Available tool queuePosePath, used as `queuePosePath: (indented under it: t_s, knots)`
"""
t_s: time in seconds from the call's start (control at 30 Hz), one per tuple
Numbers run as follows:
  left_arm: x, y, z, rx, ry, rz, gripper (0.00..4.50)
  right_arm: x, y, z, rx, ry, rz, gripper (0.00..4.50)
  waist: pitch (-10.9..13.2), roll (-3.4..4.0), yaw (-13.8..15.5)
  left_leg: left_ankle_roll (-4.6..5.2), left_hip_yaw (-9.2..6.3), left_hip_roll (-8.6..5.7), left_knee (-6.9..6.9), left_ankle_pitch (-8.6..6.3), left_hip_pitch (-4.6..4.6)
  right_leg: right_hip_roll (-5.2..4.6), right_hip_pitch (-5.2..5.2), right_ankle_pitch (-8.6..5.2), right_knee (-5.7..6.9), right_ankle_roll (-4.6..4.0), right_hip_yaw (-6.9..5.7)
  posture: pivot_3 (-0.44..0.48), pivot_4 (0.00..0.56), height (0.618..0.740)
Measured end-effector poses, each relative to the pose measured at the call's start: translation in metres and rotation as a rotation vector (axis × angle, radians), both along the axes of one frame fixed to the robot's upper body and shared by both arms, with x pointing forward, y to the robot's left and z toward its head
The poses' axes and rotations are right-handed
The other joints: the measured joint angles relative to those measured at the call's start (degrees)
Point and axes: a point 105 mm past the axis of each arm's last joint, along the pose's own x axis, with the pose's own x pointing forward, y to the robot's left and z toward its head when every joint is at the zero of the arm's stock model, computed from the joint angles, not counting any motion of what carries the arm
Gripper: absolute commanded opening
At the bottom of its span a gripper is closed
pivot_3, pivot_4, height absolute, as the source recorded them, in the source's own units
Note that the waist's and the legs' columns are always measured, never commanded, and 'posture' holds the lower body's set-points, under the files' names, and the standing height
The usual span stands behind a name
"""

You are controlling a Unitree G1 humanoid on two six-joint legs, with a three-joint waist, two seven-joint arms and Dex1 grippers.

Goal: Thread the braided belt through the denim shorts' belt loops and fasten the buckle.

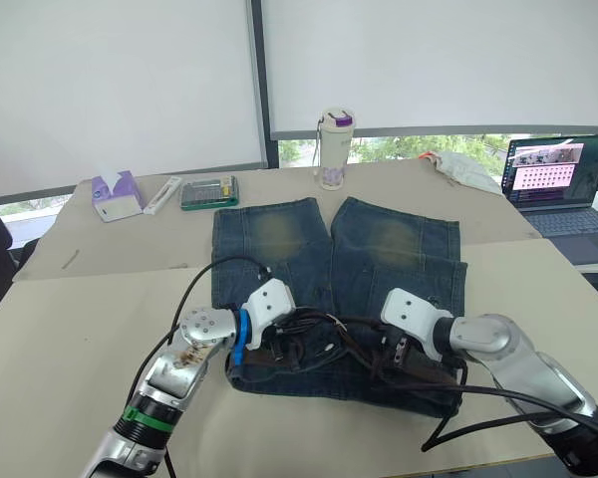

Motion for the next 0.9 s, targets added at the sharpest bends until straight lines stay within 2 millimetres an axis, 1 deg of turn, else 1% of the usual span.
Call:
queuePosePath:
  t_s: [0.07,0.1,0.17,0.2,0.23,0.27,0.33,0.4,0.43,0.47,0.6,0.7,0.83,0.87,0.9]
  knots:
    - [0.006,0.001,0.021,-0.008,0.024,-0.019,2.38,-0.001,-0.014,0.011,-0.080,-0.035,-0.004,0.00,0.03,-0.03,0.16,0.00,0.01,-0.05,0.05,0.00,-0.02,-0.01,0.04,0.00,-0.02,0.01,-0.08,0.000,0.150,0.740]
    - [0.009,-0.003,0.038,-0.019,0.006,-0.037,2.38,-0.001,-0.018,0.020,-0.103,-0.061,-0.004,0.00,0.03,-0.06,0.15,0.01,0.01,-0.07,0.06,0.00,0.02,0.01,0.13,0.00,-0.06,0.01,-0.12,0.000,0.150,0.740]
    - [0.013,-0.022,0.065,-0.019,-0.038,-0.086,2.38,-0.003,-0.017,0.031,-0.136,-0.091,0.025,0.00,0.02,-0.09,0.12,0.01,0.03,-0.13,0.06,0.00,0.03,0.01,0.22,-0.01,-0.13,0.03,-0.12,0.000,0.150,0.740]
    - [0.012,-0.033,0.074,-0.018,-0.055,-0.118,2.38,-0.004,-0.014,0.035,-0.144,-0.098,0.041,0.00,0.03,-0.09,0.02,0.02,0.04,-0.14,0.06,0.00,0.03,0.01,0.24,-0.01,-0.13,0.03,-0.12,0.000,0.150,0.740]
    - [0.009,-0.048,0.081,-0.006,-0.064,-0.162,2.38,-0.004,-0.012,0.039,-0.154,-0.107,0.057,0.00,0.03,-0.09,-0.08,0.01,0.07,-0.17,0.05,0.00,0.02,0.01,0.24,-0.02,-0.14,0.04,-0.09,0.000,0.150,0.740]
    - [0.004,-0.060,0.082,0.011,-0.067,-0.202,2.38,-0.004,-0.010,0.044,-0.157,-0.118,0.069,0.00,0.03,-0.10,-0.21,-0.07,0.09,-0.16,0.04,0.04,0.04,0.03,0.24,-0.03,-0.14,0.05,-0.06,0.000,0.150,0.740]
    - [0.002,-0.074,0.072,0.071,-0.057,-0.231,2.38,-0.004,-0.008,0.049,-0.163,-0.126,0.071,0.00,0.08,-0.16,-0.60,-0.30,0.14,-0.15,0.00,0.17,0.05,0.04,0.21,-0.03,-0.11,0.05,0.02,0.000,0.150,0.740]
    - [0.004,-0.085,0.049,0.176,-0.041,-0.244,2.38,-0.002,-0.006,0.056,-0.167,-0.137,0.072,0.00,0.15,-0.20,-0.82,-0.31,0.16,-0.15,0.00,0.18,0.04,0.06,0.15,-0.03,-0.09,0.04,0.04,0.000,0.150,0.740]
    - [0.005,-0.088,0.038,0.222,-0.037,-0.245,2.38,-0.002,-0.004,0.060,-0.170,-0.149,0.075,0.00,0.17,-0.20,-0.84,-0.31,0.16,-0.14,0.00,0.17,0.04,0.06,0.13,-0.03,-0.06,0.04,0.05,0.000,0.150,0.740]
    - [0.007,-0.089,0.031,0.250,-0.032,-0.234,2.38,-0.003,-0.003,0.061,-0.171,-0.148,0.076,0.00,0.17,-0.20,-0.84,-0.30,0.15,-0.13,0.00,0.17,0.01,0.07,0.08,-0.03,-0.04,0.04,0.05,0.000,0.150,0.740]
    - [0.009,-0.089,0.027,0.270,-0.020,-0.209,2.38,-0.005,-0.004,0.063,-0.184,-0.142,0.063,0.00,0.15,-0.15,-0.60,-0.27,0.15,-0.05,0.01,0.16,-0.04,0.01,0.05,-0.03,-0.03,0.04,0.07,0.000,0.150,0.740]
    - [0.012,-0.090,0.026,0.276,-0.027,-0.179,1.59,-0.007,0.000,0.067,-0.184,-0.154,0.070,0.00,0.15,-0.16,-0.18,-0.24,0.15,-0.07,0.04,0.15,-0.03,0.00,0.07,-0.03,-0.04,0.05,0.07,0.000,0.150,0.740]
    - [0.016,-0.093,0.027,0.271,-0.041,-0.146,0.23,-0.007,0.003,0.070,-0.166,-0.158,0.059,0.00,0.15,-0.15,-0.13,-0.28,0.16,-0.06,0.04,0.16,-0.02,0.01,0.06,-0.03,-0.03,0.05,0.08,0.000,0.150,0.740]
    - [0.017,-0.092,0.028,0.263,-0.044,-0.129,0.01,-0.008,0.004,0.071,-0.146,-0.147,0.053,0.41,0.15,-0.16,-0.14,-0.28,0.16,-0.06,0.04,0.17,-0.02,0.01,0.05,-0.03,-0.01,0.04,0.08,0.000,0.150,0.740]
    - [0.020,-0.091,0.031,0.244,-0.042,-0.102,0.00,-0.008,0.006,0.073,-0.083,-0.124,0.027,0.86,0.16,-0.17,-0.13,-0.29,0.15,-0.04,0.04,0.17,-0.03,0.03,0.05,-0.02,-0.01,0.04,0.08,0.000,0.150,0.740]
